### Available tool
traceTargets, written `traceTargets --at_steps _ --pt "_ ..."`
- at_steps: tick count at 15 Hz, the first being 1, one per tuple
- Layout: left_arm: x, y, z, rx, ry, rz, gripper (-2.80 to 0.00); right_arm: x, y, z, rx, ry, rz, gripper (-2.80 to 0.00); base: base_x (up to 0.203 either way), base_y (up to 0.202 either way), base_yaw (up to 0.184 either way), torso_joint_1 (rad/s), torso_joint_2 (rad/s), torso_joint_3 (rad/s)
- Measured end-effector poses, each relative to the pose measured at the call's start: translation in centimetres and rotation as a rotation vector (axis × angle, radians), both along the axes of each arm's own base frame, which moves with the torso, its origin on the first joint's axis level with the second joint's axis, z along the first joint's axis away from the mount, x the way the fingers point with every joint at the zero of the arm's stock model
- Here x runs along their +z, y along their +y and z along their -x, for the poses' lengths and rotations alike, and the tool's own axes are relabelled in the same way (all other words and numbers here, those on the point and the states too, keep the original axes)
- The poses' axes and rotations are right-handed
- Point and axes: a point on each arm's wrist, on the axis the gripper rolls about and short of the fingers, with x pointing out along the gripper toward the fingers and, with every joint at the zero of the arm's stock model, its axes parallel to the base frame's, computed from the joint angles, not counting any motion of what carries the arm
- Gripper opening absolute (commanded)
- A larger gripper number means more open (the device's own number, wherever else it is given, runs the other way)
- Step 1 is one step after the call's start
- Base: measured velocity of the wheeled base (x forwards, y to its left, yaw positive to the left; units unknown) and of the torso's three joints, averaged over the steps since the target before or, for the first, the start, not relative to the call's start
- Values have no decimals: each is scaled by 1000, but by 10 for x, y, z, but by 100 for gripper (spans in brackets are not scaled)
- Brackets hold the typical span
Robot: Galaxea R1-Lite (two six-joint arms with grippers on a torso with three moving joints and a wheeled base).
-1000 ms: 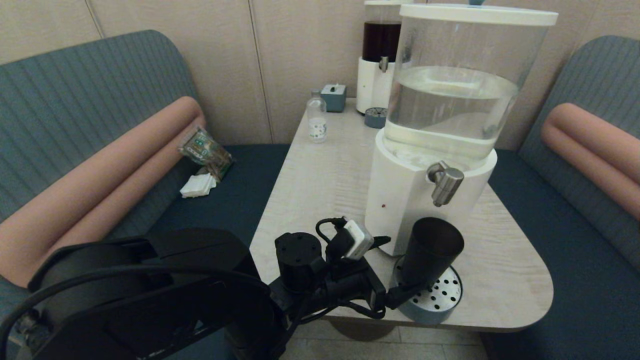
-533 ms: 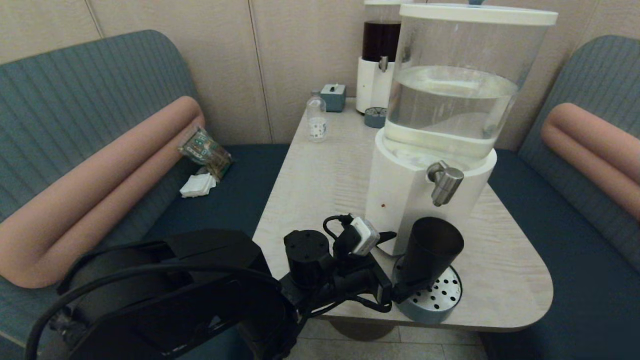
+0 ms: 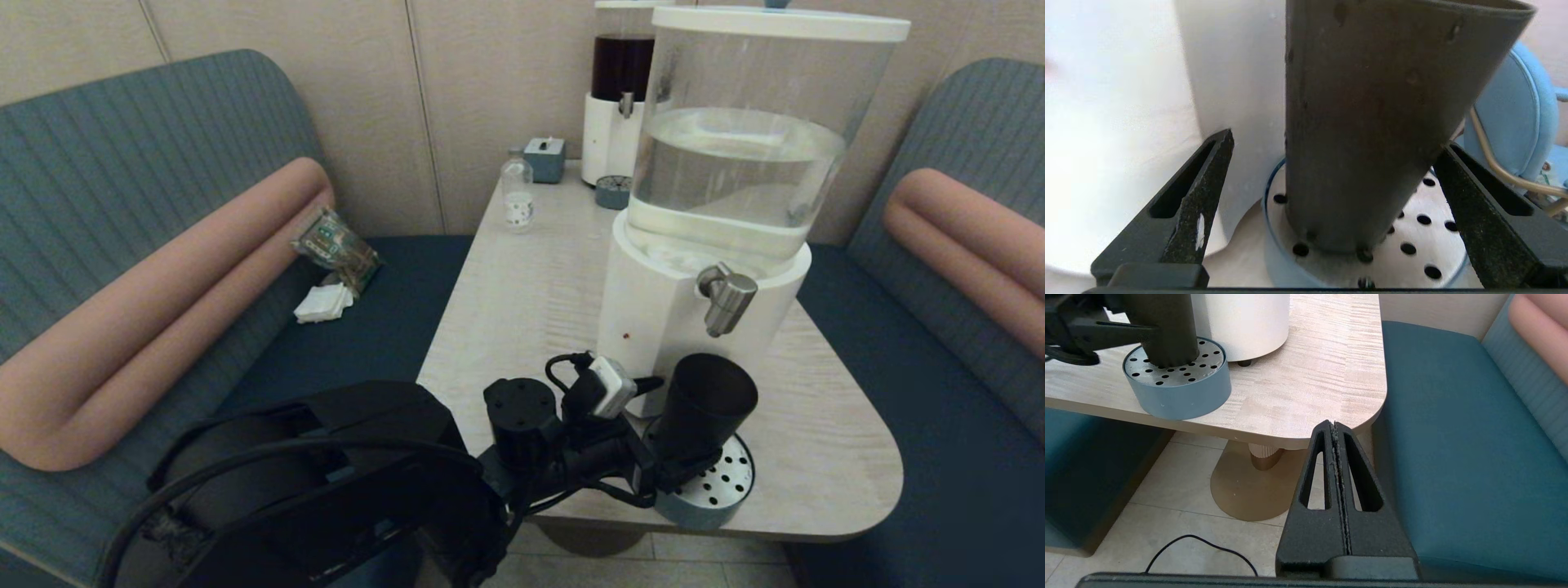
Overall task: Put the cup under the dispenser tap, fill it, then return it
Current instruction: Place the cup next to the water dispenser
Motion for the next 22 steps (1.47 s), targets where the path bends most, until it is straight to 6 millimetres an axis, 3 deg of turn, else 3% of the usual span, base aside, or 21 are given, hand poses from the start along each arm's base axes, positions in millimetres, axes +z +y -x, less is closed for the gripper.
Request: traceTargets --at_steps 14,15,22 --pt "1 -16 -12 1 -40 47 0 0 0 0 0 0 0 -280 0 0 0 0 0 0" --pt "1 -17 -13 5 -39 48 -280 0 0 0 0 0 0 -280 0 0 0 0 0 0" --pt "0 -21 -9 20 -27 54 -280 0 0 0 0 0 0 -280 0 0 0 0 0 0"
